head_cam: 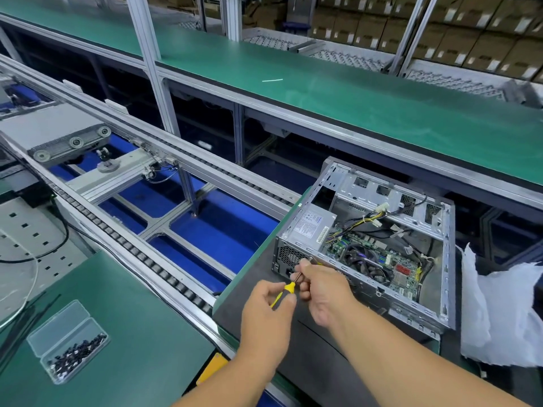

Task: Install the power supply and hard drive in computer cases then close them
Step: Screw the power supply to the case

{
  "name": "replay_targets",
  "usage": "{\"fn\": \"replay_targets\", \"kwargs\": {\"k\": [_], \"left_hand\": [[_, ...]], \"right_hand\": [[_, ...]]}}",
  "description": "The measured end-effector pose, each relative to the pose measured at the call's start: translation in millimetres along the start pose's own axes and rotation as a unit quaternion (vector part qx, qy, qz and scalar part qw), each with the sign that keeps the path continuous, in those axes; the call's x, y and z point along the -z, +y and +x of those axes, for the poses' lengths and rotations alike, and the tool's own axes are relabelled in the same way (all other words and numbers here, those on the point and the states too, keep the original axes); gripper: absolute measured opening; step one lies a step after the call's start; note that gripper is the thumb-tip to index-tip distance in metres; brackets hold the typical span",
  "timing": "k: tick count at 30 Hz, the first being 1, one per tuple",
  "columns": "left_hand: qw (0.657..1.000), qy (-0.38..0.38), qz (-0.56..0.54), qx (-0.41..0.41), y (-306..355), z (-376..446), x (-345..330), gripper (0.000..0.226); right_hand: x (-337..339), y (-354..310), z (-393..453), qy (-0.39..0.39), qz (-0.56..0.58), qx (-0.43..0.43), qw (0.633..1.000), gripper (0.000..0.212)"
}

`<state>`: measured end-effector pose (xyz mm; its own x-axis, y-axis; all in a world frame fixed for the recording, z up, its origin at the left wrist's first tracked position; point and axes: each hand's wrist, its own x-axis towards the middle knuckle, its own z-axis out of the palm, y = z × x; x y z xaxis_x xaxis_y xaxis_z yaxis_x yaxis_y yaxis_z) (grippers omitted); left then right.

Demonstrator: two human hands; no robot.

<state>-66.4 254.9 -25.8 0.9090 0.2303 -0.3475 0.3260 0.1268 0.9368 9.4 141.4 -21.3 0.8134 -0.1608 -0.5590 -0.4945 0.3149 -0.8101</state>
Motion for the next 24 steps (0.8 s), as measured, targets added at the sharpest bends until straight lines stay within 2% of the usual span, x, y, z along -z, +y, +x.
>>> {"fn": "replay_targets", "kwargs": {"k": [1, 2, 3, 4, 6, 7, 8, 9, 10, 11, 13, 15, 16, 17, 18, 19, 20, 22, 23, 24], "left_hand": [[0.984, -0.031, -0.119, 0.126, 4.4, 0.7, 1.0, 0.017], [0.924, -0.079, -0.268, 0.262, 8.1, -0.4, 2.4, 0.027], [0.862, -0.097, -0.362, 0.342, 10.3, -1.4, 5.2, 0.031], [0.839, -0.114, -0.380, 0.372, 10.1, -2.6, 5.8, 0.031], [0.871, -0.125, -0.326, 0.344, 9.5, -3.9, 1.9, 0.021], [0.917, -0.111, -0.254, 0.288, 6.0, -3.4, -0.2, 0.016], [0.967, -0.080, -0.138, 0.198, 4.3, -3.0, -1.6, 0.013], [0.994, -0.049, -0.002, 0.097, 4.2, -4.7, -2.5, 0.012], [0.993, -0.018, 0.118, 0.006, 3.3, -6.7, -3.9, 0.016], [0.982, 0.002, 0.178, -0.056, 2.1, -6.3, -4.9, 0.019], [0.970, 0.010, 0.219, -0.109, 0.2, -6.3, -1.7, 0.022], [0.990, -0.004, 0.129, -0.050, -1.7, -7.3, -1.3, 0.016], [0.998, -0.020, 0.041, 0.037, 3.1, -8.1, -1.0, 0.014], [0.984, -0.059, -0.077, 0.152, 8.0, -7.3, -0.2, 0.026], [0.939, -0.095, -0.202, 0.263, 11.8, -5.6, 2.9, 0.038], [0.890, -0.114, -0.283, 0.339, 14.8, -4.1, 6.0, 0.046], [0.864, -0.136, -0.309, 0.374, 17.1, -4.6, 8.8, 0.050], [0.851, -0.151, -0.324, 0.386, 20.1, -6.0, 9.2, 0.047], [0.867, -0.144, -0.305, 0.368, 21.7, -5.8, 6.7, 0.043], [0.906, -0.136, -0.244, 0.317, 22.7, -6.5, 4.6, 0.039]], "right_hand": [[-0.6, -0.2, 0.5, 0.003, 0.004, -0.004, 1.000, 0.025], [-0.7, 0.2, 0.7, 0.005, 0.008, -0.007, 1.000, 0.025], [-0.9, 0.9, 0.8, 0.005, 0.014, -0.008, 1.000, 0.025], [-0.9, 1.7, 0.7, 0.004, 0.023, -0.008, 1.000, 0.025], [0.2, 2.2, 1.3, -0.005, 0.049, -0.014, 0.999, 0.026], [1.6, 1.8, 1.9, -0.013, 0.057, -0.021, 0.998, 0.027], [3.3, 1.2, 2.3, -0.023, 0.058, -0.029, 0.998, 0.029], [4.6, 1.3, 2.7, -0.031, 0.054, -0.036, 0.997, 0.030], [5.2, 1.6, 2.2, -0.035, 0.047, -0.042, 0.997, 0.029], [5.1, 2.3, 1.8, -0.032, 0.040, -0.046, 0.998, 0.027], [3.4, 4.1, 1.2, -0.011, 0.016, -0.039, 0.999, 0.023], [0.8, 5.1, 1.2, 0.009, -0.008, -0.014, 1.000, 0.023], [-0.2, 4.9, 1.3, 0.017, -0.012, -0.009, 1.000, 0.022], [-0.9, 4.9, 1.4, 0.022, -0.009, -0.009, 1.000, 0.021], [-0.8, 4.8, 0.9, 0.022, -0.005, -0.010, 1.000, 0.021], [-0.8, 4.6, -0.1, 0.020, 0.003, -0.010, 1.000, 0.021], [-0.7, 4.4, -1.3, 0.017, 0.012, -0.011, 1.000, 0.022], [0.0, 4.8, -2.8, 0.004, 0.034, -0.020, 0.999, 0.022], [0.3, 5.4, -3.5, -0.002, 0.041, -0.024, 0.999, 0.023], [0.5, 6.3, -4.3, -0.006, 0.041, -0.024, 0.999, 0.024]]}}
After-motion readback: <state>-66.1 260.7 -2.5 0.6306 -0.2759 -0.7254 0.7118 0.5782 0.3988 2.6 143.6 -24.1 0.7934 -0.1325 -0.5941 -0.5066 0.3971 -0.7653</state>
